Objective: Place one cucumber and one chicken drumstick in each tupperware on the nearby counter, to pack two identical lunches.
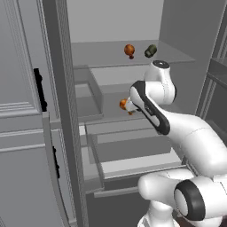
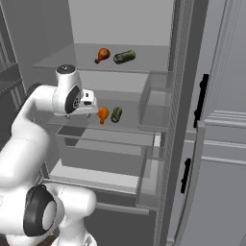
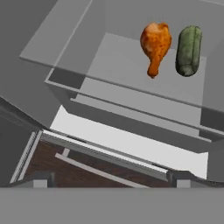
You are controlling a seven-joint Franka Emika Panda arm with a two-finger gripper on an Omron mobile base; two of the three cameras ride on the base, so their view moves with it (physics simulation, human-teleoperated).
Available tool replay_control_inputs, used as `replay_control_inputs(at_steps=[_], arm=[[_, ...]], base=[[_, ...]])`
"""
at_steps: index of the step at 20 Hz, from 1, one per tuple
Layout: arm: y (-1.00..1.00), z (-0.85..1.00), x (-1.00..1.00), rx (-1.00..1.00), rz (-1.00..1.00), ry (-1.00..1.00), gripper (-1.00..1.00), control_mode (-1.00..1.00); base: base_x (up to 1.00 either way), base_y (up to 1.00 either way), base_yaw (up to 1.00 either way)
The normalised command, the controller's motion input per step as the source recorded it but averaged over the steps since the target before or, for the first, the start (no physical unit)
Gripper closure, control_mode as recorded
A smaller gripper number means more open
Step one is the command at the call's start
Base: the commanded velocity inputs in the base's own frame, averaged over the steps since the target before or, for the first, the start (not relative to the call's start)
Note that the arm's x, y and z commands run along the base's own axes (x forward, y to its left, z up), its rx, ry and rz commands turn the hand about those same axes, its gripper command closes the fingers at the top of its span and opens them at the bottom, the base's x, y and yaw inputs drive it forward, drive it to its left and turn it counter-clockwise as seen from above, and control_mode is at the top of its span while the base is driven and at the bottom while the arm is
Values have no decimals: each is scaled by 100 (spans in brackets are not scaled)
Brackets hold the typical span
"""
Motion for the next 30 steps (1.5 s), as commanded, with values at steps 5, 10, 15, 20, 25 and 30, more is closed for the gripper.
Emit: replay_control_inputs(at_steps=[5,10,15,20,25,30], arm=[[0,-19,100,0,-6,0,-100,-100],[0,-65,40,0,0,0,-100,-100],[0,-51,33,0,0,0,-100,-100],[0,-7,44,0,0,-1,-100,-100],[-9,-9,39,0,0,0,-100,-100],[-8,-25,10,0,0,0,-100,-100]], base=[[0,0,0],[0,0,0],[0,0,0],[0,0,0],[0,0,0],[0,0,0]])
